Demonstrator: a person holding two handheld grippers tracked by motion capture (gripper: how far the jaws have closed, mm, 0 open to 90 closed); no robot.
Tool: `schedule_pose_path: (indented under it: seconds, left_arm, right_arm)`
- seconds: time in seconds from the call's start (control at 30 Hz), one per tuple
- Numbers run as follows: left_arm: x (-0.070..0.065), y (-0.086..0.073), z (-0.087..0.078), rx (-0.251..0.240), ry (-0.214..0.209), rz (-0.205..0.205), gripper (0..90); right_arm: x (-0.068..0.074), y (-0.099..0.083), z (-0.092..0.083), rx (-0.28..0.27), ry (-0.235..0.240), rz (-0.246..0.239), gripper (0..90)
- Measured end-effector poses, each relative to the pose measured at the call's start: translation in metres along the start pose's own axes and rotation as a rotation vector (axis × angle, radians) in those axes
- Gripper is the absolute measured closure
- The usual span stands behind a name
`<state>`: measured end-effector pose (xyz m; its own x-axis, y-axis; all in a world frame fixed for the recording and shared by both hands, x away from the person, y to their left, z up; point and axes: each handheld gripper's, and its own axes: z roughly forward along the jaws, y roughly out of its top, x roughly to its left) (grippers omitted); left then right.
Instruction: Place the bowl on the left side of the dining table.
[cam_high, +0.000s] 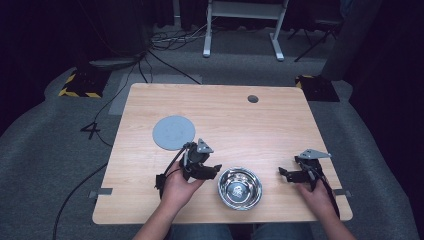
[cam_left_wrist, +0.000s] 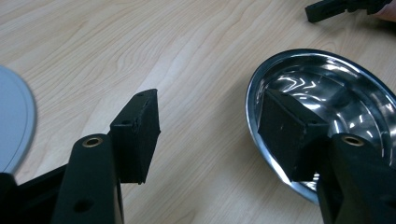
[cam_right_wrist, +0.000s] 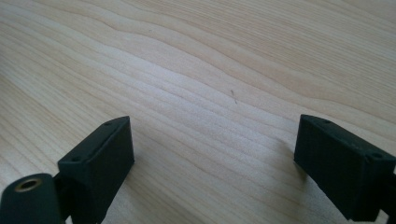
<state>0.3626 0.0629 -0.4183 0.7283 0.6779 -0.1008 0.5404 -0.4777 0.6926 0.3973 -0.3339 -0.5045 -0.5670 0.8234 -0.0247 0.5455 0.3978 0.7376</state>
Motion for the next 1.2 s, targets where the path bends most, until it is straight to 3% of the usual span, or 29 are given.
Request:
schedule_pose_path:
  seconds: [0.23,0.47,0.5,0.57,0.73,0.87,0.93,1.0,1.2]
  left_arm:
    - [-0.006,0.005,0.007,0.004,-0.016,0.019,38.6]
    - [-0.01,0.006,0.013,0.008,-0.035,-0.002,38.4]
    - [-0.01,0.006,0.015,0.02,-0.055,-0.021,38.4]
    - [-0.009,0.006,0.02,0.049,-0.062,-0.019,38.4]
    - [-0.013,0.004,0.034,0.074,-0.105,-0.055,38.5]
    - [-0.014,0.0,0.046,0.119,-0.121,-0.062,39.8]
    - [-0.015,-0.002,0.052,0.145,-0.099,-0.069,40.7]
    - [-0.014,-0.003,0.056,0.169,-0.121,-0.091,43.4]
    - [-0.018,-0.005,0.067,0.209,-0.147,-0.1,47.4]
  right_arm:
    - [0.0,0.0,0.0,-0.001,0.0,0.0,11.7]
    - [0.0,0.0,0.0,0.001,0.0,-0.001,11.7]
    - [0.0,0.0,0.0,0.001,0.0,0.0,11.7]
    - [0.0,0.0,0.0,0.0,0.0,0.0,11.7]
    - [0.0,0.0,0.0,0.0,0.0,0.0,11.7]
    - [0.0,0.0,0.0,0.0,0.0,0.0,11.7]
    - [0.0,0.0,0.0,0.0,0.0,0.0,11.7]
    - [0.0,0.0,0.0,0.0,0.001,0.0,11.7]
    - [0.0,0.0,0.0,0.0,0.0,0.0,11.7]
